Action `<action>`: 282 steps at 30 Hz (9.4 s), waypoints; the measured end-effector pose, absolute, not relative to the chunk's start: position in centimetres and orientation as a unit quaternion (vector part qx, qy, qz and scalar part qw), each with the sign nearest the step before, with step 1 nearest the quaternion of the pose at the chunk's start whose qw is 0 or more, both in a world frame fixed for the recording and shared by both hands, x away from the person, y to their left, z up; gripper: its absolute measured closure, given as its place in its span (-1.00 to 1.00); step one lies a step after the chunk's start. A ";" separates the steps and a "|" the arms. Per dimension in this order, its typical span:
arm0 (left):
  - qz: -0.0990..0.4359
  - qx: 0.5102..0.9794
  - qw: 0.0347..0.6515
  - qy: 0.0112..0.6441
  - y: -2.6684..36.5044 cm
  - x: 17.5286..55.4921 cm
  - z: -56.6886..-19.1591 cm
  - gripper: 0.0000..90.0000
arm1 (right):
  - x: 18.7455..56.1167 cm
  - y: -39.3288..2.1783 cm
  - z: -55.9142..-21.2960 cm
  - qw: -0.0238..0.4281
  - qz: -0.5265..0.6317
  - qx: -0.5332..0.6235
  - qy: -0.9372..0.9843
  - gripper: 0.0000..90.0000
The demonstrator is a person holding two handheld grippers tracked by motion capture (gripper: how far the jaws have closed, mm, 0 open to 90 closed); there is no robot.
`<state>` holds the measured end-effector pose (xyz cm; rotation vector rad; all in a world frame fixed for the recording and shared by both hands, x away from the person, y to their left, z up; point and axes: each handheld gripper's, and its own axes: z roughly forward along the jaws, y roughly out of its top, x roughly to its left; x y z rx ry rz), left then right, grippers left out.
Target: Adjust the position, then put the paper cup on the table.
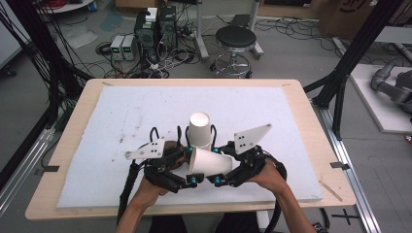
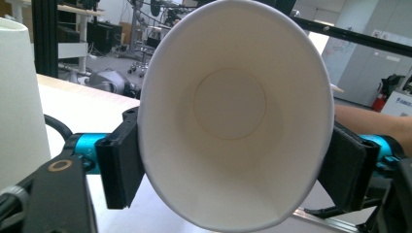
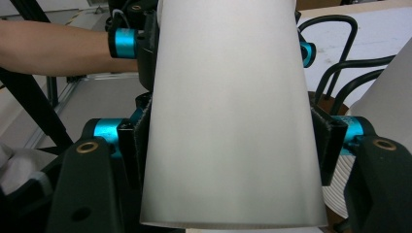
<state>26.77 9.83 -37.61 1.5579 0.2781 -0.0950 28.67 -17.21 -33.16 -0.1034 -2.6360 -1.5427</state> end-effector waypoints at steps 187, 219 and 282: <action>0.094 0.837 0.495 0.212 21.8 25.7 -33.4 -0.36 | 28.6 -30.5 -34.7 -0.092 -0.479 -0.252 -0.836 -0.66; 0.071 0.914 0.376 0.137 14.2 27.4 -33.4 -0.36 | 28.7 -31.0 -35.4 -0.086 -0.468 -0.254 -0.842 -0.66; 0.050 0.972 0.219 0.076 4.3 28.1 -36.4 -0.36 | 28.8 -31.1 -36.8 -0.083 -0.464 -0.252 -0.845 -0.66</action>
